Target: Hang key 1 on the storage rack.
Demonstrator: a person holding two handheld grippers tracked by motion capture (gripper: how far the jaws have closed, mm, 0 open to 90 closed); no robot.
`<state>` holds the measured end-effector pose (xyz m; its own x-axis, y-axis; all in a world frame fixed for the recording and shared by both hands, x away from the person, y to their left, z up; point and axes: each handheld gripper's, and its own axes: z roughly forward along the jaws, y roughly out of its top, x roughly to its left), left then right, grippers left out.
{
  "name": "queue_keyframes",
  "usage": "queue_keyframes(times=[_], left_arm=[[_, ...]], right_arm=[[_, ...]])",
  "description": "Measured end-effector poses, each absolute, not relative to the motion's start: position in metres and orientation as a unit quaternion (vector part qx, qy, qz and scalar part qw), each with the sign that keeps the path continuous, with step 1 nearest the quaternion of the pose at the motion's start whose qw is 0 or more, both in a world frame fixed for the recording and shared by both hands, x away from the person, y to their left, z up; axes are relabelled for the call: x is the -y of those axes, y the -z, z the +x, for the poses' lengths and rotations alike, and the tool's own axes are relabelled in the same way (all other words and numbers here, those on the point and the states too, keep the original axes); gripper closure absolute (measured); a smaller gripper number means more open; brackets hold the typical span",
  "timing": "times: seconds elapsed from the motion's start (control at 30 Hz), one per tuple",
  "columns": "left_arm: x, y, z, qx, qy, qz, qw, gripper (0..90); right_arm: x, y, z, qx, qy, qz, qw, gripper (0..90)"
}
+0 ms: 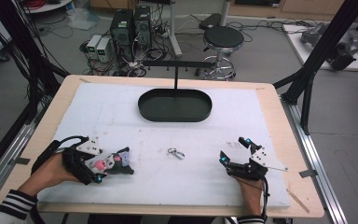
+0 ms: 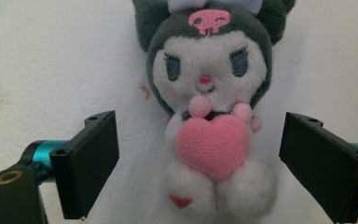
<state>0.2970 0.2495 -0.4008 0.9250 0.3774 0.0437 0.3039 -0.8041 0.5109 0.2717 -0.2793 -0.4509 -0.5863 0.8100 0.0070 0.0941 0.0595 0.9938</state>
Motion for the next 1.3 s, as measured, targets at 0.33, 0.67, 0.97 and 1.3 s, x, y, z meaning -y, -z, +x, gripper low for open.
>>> queue_keyframes(times=[0.33,0.67,0.97,1.3], left_arm=[[-0.2519,0.4108,0.2984,-0.201,-0.048,0.947,0.248,22.8],[-0.2512,0.4104,0.2967,-0.181,-0.045,0.949,0.254,45.2],[-0.2518,0.4100,0.2967,-0.191,-0.045,0.948,0.252,50.4],[-0.2495,0.4091,0.2927,-0.183,-0.061,0.949,0.250,51.3]], right_arm=[[0.2794,0.4509,0.2717,-0.663,-0.596,0.340,0.301,9.5],[0.2792,0.4508,0.2715,-0.663,-0.594,0.341,0.301,9.5],[0.2794,0.4508,0.2716,-0.663,-0.595,0.340,0.302,9.5],[0.2792,0.4508,0.2718,-0.664,-0.594,0.338,0.304,9.5]])
